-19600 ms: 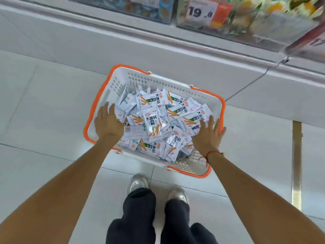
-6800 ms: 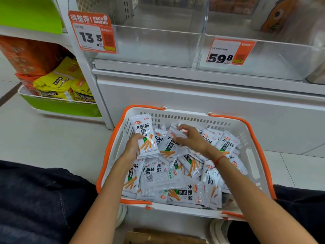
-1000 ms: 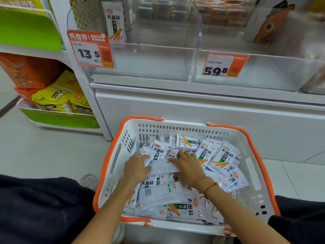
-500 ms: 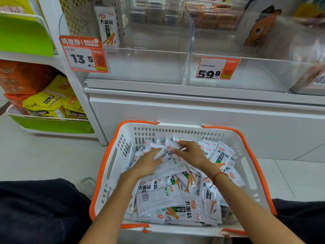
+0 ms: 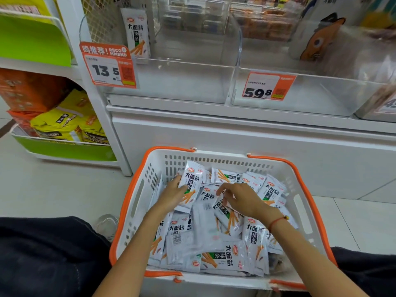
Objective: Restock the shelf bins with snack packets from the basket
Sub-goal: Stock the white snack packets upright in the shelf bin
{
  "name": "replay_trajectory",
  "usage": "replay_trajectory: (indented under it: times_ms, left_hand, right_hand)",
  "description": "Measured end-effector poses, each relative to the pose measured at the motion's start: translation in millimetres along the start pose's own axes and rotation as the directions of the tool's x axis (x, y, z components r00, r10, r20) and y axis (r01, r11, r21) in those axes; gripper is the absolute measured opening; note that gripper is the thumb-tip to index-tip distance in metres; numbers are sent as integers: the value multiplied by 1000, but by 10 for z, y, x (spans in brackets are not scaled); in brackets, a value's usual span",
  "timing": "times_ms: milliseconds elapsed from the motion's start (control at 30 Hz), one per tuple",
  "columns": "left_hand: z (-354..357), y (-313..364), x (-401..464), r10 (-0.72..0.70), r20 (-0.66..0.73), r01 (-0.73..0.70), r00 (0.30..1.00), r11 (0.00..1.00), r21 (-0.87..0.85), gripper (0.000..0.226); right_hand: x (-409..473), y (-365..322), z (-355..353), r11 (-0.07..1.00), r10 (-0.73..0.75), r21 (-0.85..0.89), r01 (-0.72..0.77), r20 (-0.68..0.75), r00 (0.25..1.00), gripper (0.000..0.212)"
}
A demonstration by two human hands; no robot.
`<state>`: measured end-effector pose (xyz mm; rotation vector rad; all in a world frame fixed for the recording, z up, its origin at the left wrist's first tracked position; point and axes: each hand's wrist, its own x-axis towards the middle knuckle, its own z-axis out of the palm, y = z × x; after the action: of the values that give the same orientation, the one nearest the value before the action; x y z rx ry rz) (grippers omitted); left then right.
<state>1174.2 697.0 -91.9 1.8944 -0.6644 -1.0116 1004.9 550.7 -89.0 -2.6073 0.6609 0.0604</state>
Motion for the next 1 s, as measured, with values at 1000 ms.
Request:
replay_trajectory:
  times_ms: [1000]
  left_hand:
    - [130, 37, 54, -322, -44, 240, 946, 783, -574, 33]
  right_hand:
    - [49, -412, 244, 255, 369, 917, -308, 202, 907, 13]
